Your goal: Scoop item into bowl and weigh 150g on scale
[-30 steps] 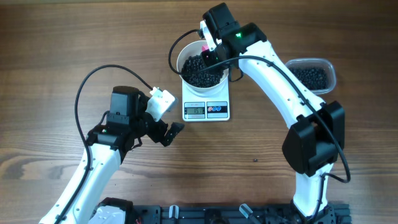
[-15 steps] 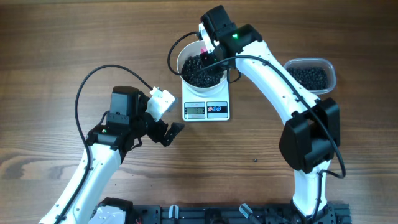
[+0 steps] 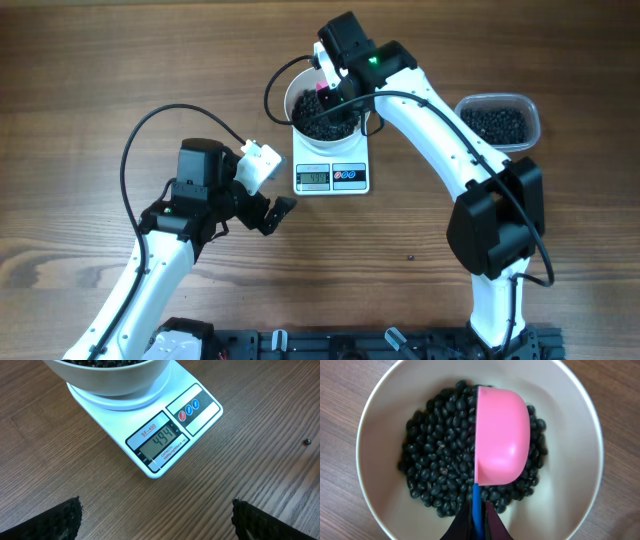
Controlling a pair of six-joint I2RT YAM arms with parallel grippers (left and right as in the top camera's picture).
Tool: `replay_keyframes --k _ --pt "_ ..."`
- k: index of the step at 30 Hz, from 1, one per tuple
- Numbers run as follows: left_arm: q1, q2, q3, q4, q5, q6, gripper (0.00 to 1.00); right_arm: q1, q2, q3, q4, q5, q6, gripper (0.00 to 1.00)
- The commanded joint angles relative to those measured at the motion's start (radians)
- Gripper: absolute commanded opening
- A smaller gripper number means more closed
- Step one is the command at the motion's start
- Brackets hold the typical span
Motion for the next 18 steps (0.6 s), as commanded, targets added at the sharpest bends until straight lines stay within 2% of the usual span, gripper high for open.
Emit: replay_keyframes --k 1,9,18 --pt "0.002 0.001 -0.006 0.000 0.015 -0.006 1.00 0.005 0.039 -0.006 -0.022 -0.027 -0.007 0.04" --pt "0.002 0.001 -0.006 0.000 0.015 -0.006 1.00 -0.004 0.035 -0.006 -0.032 -0.043 -0.006 0.04" --pt "0.002 0.001 -0.006 0.000 0.015 -0.006 1.00 -0.072 -0.011 0.001 -0.036 -0.167 -0.003 0.04"
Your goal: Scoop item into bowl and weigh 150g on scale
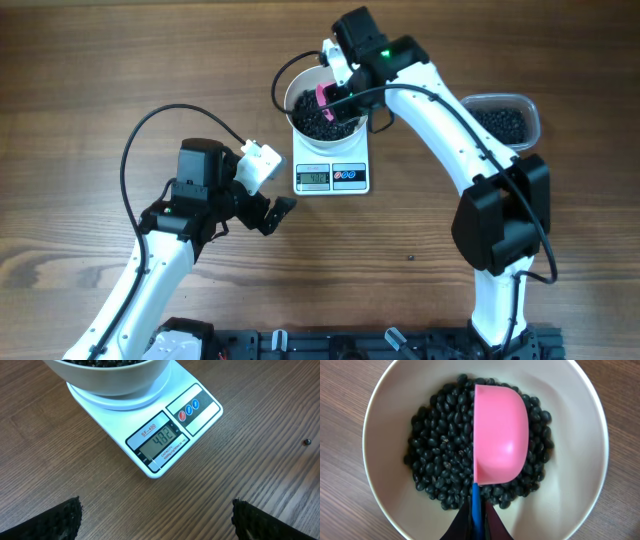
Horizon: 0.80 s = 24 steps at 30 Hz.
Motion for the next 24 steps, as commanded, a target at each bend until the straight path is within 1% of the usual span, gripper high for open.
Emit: replay_keyframes --k 1,9,16,24 --pt "0.002 0.001 -0.006 0.000 0.015 -0.006 1.00 -0.021 -0.019 0.000 -0.013 -0.052 -0.004 0.04" --pt "0.002 0.001 -0.006 0.000 0.015 -0.006 1.00 -0.057 -0.078 0.004 -0.013 -0.163 -0.003 0.04" --pt "0.002 0.001 -0.006 0.000 0.015 -0.006 1.00 -0.122 -0.167 0.004 -0.015 -0.316 -0.003 0.04" --pt "0.002 0.001 -0.006 0.000 0.015 -0.006 1.00 -0.181 -0.291 0.004 -0.021 -0.316 0.023 0.04"
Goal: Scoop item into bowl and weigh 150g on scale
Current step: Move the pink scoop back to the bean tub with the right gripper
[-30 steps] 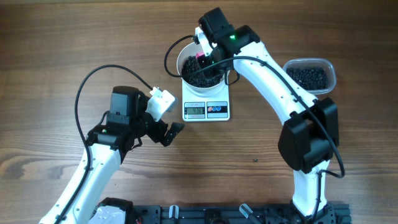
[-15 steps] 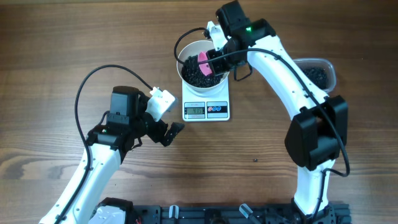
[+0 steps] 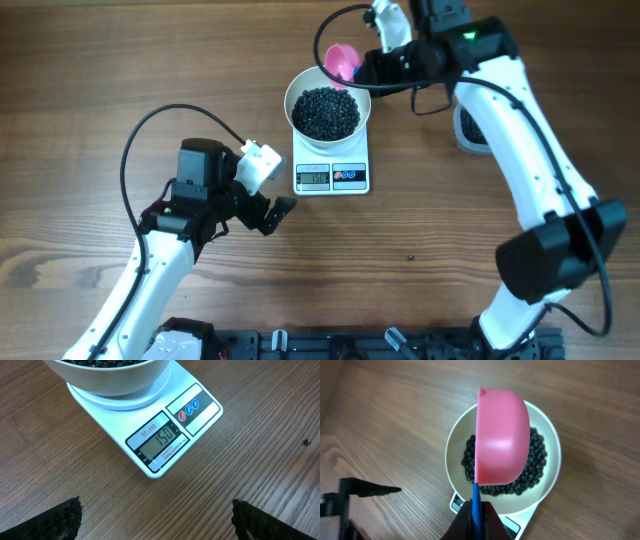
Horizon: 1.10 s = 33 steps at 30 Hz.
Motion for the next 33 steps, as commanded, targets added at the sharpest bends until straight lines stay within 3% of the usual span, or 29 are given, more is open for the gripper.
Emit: replay_keyframes --k 1,11,22,27,33 --pt "0.002 0.001 -0.006 0.000 0.015 -0.006 1.00 -0.029 -0.079 0.004 -0.006 -0.028 0.014 0.04" --pt "0.002 0.001 -0.006 0.000 0.015 -0.006 1.00 -0.164 -0.161 0.004 -0.047 -0.172 0.021 0.04" --pt "0.002 0.001 -0.006 0.000 0.015 -0.006 1.00 -0.461 -0.225 0.004 -0.222 -0.173 -0.042 0.04" --pt "0.002 0.001 -0.006 0.000 0.015 -0.006 1.00 -0.584 -0.227 0.004 -0.340 -0.015 -0.042 0.04" --pt "0.002 0.001 -0.006 0.000 0.015 -0.006 1.00 -0.610 -0.225 0.004 -0.421 0.269 -0.006 0.04"
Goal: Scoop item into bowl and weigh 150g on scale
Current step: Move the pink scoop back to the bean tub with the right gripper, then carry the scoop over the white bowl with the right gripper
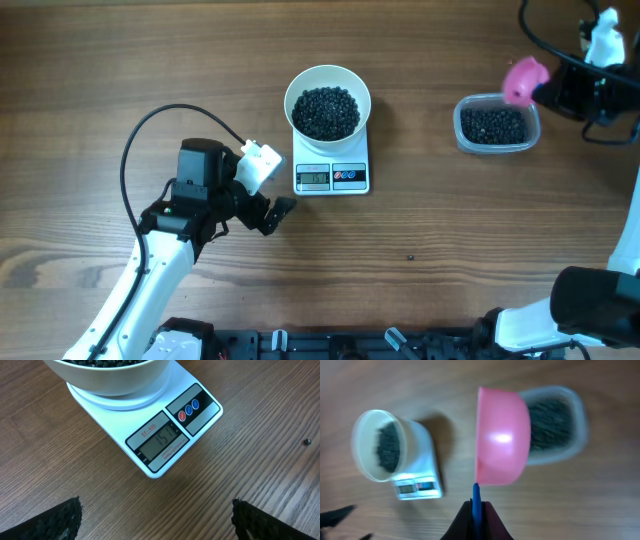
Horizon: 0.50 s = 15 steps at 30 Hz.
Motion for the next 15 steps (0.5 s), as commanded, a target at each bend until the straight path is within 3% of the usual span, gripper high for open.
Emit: replay_keyframes --k 1,7,15 --pt "0.002 0.001 -0.006 0.000 0.015 -0.006 1.00 0.006 -0.020 0.002 -0.012 0.204 0.032 0.04" --pt "0.002 0.001 -0.006 0.000 0.015 -0.006 1.00 0.046 0.000 -0.045 0.014 0.279 0.050 0.04" --pt "0.002 0.001 -0.006 0.000 0.015 -0.006 1.00 0.300 0.103 -0.056 0.027 0.709 0.059 0.04"
